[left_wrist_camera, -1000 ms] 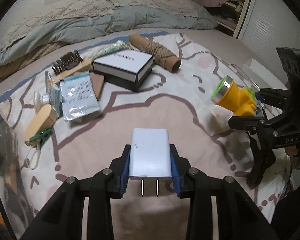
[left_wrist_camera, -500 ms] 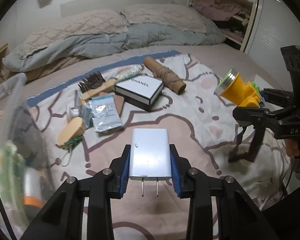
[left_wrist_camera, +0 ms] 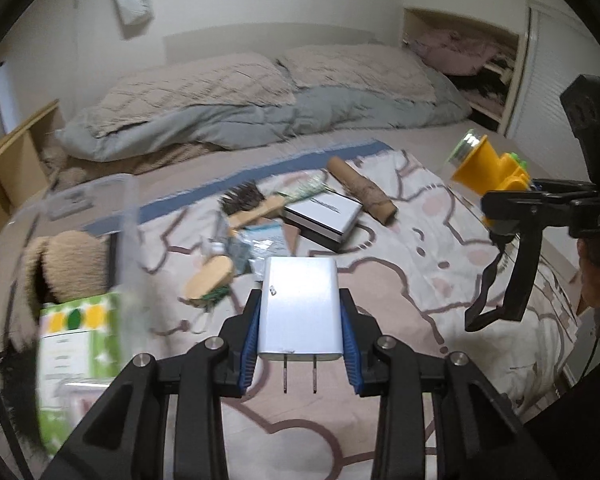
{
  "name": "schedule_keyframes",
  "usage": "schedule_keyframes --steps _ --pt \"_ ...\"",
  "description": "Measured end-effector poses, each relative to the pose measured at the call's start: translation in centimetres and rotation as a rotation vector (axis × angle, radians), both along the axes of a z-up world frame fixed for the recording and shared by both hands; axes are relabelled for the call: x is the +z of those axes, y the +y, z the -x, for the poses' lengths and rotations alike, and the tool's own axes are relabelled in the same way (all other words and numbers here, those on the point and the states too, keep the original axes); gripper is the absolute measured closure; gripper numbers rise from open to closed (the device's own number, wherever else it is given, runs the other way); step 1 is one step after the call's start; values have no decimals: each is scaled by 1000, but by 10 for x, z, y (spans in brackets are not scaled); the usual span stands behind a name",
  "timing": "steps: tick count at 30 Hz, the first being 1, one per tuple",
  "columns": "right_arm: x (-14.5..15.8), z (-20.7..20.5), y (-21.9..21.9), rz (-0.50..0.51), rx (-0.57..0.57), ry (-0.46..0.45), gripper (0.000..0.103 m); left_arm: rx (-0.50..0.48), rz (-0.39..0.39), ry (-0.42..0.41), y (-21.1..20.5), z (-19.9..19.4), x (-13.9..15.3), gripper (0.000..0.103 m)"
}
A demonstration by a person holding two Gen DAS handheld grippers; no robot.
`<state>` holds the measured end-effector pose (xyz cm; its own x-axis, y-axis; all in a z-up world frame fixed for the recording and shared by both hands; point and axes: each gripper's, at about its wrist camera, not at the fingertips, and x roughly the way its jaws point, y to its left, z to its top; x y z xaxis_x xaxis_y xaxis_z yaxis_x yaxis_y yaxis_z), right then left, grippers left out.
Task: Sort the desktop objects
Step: 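Carry the charger plug and headlamp in both tools toward the clear bin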
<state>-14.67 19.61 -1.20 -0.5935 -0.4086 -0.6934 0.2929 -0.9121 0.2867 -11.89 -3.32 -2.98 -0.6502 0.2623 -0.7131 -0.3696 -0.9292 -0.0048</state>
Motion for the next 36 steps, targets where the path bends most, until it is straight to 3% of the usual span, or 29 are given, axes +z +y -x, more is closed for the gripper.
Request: schedule_keyframes --steps 12,26,36 --pt "61 9 -65 48 86 131 29 232 44 106 -92 -10 35 68" --pt "95 29 -139 116 178 216 29 470 82 167 -175 -28 41 68" --pt "104 29 -185 145 278 240 29 594 149 51 -226 -31 11 68"
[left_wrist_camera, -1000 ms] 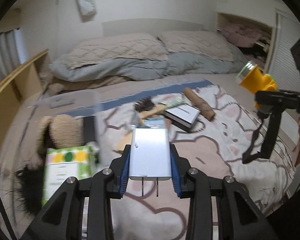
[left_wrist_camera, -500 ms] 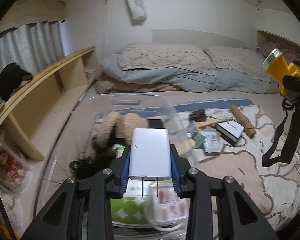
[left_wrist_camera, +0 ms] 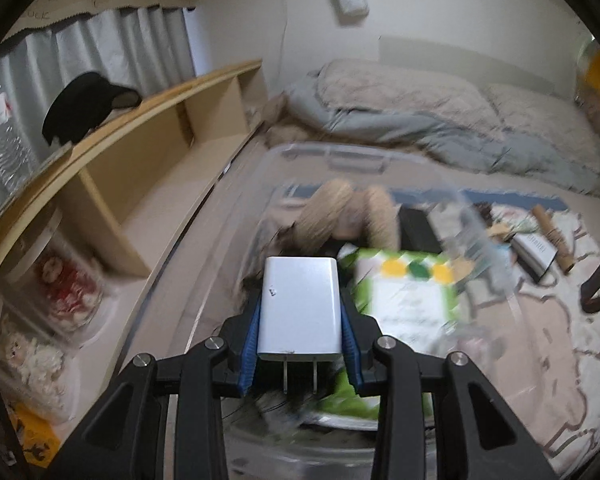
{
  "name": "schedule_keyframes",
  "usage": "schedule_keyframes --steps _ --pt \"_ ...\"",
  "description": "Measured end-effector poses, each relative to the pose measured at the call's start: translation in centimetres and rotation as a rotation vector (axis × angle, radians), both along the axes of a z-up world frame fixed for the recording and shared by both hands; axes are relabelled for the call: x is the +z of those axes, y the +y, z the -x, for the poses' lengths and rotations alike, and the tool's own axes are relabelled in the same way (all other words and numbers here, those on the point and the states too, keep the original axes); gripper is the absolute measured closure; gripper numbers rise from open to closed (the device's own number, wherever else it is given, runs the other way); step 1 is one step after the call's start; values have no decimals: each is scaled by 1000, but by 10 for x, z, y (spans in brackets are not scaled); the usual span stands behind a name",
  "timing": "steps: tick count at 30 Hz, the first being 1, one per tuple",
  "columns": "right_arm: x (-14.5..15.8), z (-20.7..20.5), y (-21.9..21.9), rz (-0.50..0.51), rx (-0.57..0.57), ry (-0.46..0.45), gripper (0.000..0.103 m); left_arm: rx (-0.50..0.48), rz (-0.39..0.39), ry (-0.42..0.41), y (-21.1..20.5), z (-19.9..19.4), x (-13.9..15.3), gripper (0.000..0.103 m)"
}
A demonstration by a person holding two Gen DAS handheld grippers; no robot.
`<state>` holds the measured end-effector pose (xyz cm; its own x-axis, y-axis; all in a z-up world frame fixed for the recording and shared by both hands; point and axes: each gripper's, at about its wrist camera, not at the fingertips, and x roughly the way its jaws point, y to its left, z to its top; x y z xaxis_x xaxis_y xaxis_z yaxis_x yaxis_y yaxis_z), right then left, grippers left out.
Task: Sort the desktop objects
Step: 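Carry the charger plug and headlamp in both tools toward the clear bin, then open the left gripper over the bin while the right tool holds the headlamp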
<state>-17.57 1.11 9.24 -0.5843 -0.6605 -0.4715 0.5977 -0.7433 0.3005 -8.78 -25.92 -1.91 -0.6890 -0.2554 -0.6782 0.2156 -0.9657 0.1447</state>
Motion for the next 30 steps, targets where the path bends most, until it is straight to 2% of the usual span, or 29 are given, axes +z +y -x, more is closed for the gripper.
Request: schedule_keyframes --steps 9,12,13,17,24,30 --pt "6 -1 -34 27 49 6 29 31 23 -82 -12 -4 -21 67" --pt "8 -2 -42 30 60 7 29 45 36 -69 -13 -9 -21 36" --pt "8 -2 -43 31 63 7 29 38 28 -59 -12 -12 -19 34" --pt "9 -5 -51 30 76 7 29 46 60 -40 -8 -17 -14 34" --pt "8 -7 -61 27 92 1 29 82 1 -10 -7 -28 -1 34" --pt "7 -6 -73 21 106 -5 29 142 -10 62 -5 -49 18 34"
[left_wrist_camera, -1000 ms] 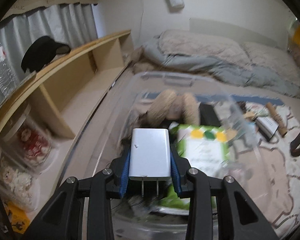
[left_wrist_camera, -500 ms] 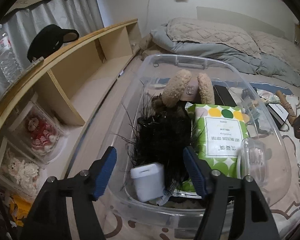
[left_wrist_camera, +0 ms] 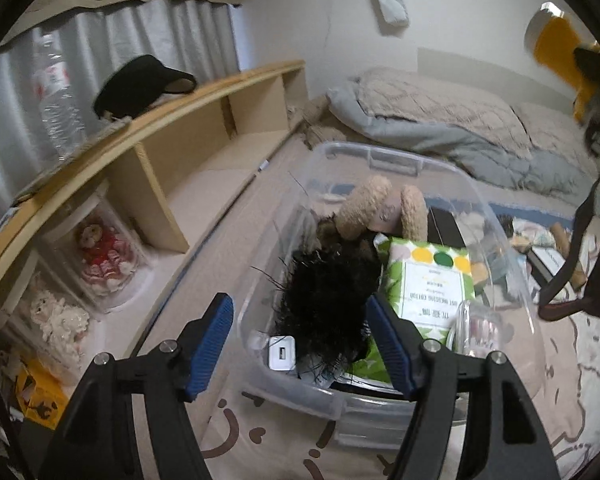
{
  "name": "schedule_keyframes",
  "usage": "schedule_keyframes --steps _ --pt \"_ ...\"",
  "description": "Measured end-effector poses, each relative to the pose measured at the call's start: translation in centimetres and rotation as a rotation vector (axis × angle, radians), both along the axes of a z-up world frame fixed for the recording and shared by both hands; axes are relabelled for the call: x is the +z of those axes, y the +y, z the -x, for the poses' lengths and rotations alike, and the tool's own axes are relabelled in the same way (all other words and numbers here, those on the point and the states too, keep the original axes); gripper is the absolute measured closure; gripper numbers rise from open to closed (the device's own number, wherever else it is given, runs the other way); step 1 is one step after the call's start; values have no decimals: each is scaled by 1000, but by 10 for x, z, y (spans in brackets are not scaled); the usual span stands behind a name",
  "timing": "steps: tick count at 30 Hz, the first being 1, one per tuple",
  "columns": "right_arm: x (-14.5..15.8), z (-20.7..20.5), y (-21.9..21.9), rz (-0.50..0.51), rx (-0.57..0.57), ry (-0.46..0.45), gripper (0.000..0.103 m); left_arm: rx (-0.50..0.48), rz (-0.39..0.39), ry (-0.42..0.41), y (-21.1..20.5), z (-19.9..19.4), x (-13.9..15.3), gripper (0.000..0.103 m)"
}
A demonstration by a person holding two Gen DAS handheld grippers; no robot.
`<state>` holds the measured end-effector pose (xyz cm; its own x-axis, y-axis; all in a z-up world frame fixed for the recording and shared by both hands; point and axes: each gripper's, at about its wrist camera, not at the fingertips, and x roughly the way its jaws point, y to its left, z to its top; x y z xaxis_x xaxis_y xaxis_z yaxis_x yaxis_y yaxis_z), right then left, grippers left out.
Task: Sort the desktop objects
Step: 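Open the left gripper over the bin while the right tool holds the headlamp, then carry the yellow headlamp over the clear bin with the right tool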
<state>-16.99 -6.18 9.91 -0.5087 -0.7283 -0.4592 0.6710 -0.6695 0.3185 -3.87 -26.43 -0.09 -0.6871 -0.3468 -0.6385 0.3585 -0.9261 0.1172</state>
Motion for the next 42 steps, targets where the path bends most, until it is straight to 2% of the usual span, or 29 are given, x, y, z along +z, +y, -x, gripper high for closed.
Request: schedule_keyframes --steps 8,15,27,32,38,42 --pt "5 1 -33 14 26 0 29 46 -26 70 -8 -25 16 34" --pt "4 12 -74 59 34 19 29 72 -79 119 -23 -45 21 34" --pt "-44 61 -115 91 -124 -135 29 57 -106 132 -31 -42 18 34" --pt "-59 69 -129 80 -168 -129 29 56 -95 140 -30 -44 19 34" --pt "-79 78 -138 41 -179 -182 29 37 -88 138 -27 -43 19 34" --pt "-89 74 -143 -20 -122 -208 29 25 -90 138 -25 -42 20 34"
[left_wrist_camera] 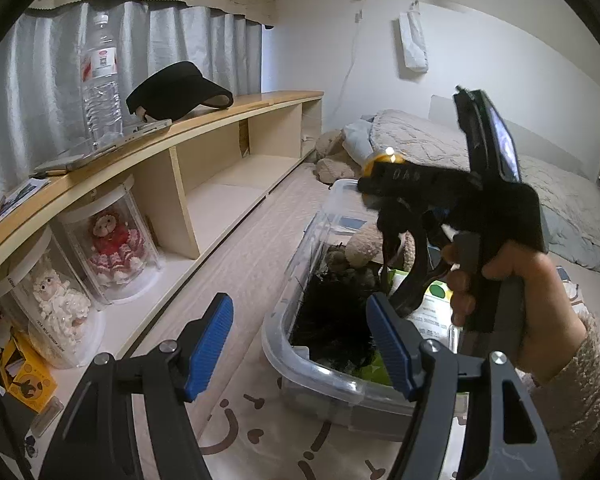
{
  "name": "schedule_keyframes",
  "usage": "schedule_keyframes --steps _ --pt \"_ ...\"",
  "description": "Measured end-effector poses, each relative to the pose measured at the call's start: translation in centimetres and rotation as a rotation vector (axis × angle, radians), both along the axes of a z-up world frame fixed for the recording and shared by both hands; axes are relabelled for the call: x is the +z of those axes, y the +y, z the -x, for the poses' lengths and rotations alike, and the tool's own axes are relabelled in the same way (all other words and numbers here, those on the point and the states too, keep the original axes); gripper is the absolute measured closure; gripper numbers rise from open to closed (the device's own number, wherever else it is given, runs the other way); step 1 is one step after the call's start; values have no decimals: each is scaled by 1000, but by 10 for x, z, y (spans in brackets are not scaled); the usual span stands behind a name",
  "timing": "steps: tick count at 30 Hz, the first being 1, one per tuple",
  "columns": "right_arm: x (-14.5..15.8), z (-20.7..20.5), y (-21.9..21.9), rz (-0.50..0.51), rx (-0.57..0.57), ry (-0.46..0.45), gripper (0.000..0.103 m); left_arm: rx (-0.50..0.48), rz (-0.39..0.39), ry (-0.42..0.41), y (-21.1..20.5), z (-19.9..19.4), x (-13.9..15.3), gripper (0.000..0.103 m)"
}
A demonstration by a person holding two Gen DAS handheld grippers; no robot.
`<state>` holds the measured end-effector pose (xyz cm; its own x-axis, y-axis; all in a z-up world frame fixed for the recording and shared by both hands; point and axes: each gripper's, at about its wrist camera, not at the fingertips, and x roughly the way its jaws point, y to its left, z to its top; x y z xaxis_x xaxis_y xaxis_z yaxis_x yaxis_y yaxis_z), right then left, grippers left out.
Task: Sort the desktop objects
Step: 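Carry the yellow headlamp over the clear bin with the right tool, then lower the headlamp into the bin and open the right gripper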
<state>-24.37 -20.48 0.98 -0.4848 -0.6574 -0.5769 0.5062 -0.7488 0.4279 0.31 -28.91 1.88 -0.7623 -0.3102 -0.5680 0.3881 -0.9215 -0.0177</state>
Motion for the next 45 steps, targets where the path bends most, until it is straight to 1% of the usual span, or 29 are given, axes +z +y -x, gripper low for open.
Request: schedule_keyframes --steps 3,5,7,9,11,14,15,17,19,20,22,24,26,27,28,30,32,33,34,36,38,39,42,43,45 --pt "-8 -7 -4 -21 70 -39 29 -5 -2 0 1 0 0 34" --pt "-12 -12 -7 -45 86 -46 29 -4 -4 1 0 0 1 34" --pt "-19 -14 -6 -44 100 -85 29 0 -8 4 -2 -1 1 34" --pt "-28 -12 -3 -42 92 -142 29 3 -15 6 -3 -1 1 34" --pt "-36 -10 -2 -62 77 -177 29 4 -18 4 -4 -1 1 34" --pt "-48 -6 -3 -125 51 -181 29 1 -25 0 -5 0 0 34" --pt "-50 -5 -4 -133 51 -186 29 -2 -27 0 -4 0 0 34" --pt "-58 2 -5 -102 68 -245 29 -6 -25 -1 -3 1 -1 34" --pt "-60 4 -10 -107 81 -258 27 -10 -21 -4 -2 2 -1 34" --pt "-60 5 -12 -119 79 -253 25 -14 -19 -7 0 3 -2 34" --pt "-53 5 -11 -97 76 -225 10 -18 -14 -12 1 3 -2 34" --pt "-41 3 -7 -87 55 -168 4 -17 -9 -13 1 3 -3 34" --pt "-26 -2 -2 -109 35 -94 4 -16 -11 -13 0 3 -3 34" --pt "-23 -2 -1 -123 30 -74 5 -16 -14 -13 -1 3 -3 34" --pt "-18 -6 1 -150 36 -36 5 -15 -16 -13 -1 3 -3 34" --pt "-14 -10 3 -198 78 2 5 -12 -20 -10 -3 2 -2 34" --pt "-13 -15 7 -237 85 39 23 -10 -24 -8 -4 2 -1 34" --pt "-14 -16 9 -248 96 38 38 -10 -25 -7 -4 1 -1 34" --pt "-16 -16 12 -247 105 28 49 -10 -24 -7 -4 1 -1 34" --pt "-20 -14 17 -230 123 -4 56 -11 -24 -7 -4 1 -1 34" --pt "-22 -15 17 -227 133 -8 62 -13 -22 -9 -4 1 -1 34" --pt "-24 -14 14 -230 144 -13 66 -15 -22 -9 -3 2 0 34" --pt "-28 -10 4 -220 167 -54 71 -24 -18 -10 0 3 0 34" --pt "-31 -7 -2 -214 181 -77 75 -26 -15 -10 2 4 0 34" --pt "-38 1 -12 -200 211 -137 76 -33 -9 -13 4 4 0 34"
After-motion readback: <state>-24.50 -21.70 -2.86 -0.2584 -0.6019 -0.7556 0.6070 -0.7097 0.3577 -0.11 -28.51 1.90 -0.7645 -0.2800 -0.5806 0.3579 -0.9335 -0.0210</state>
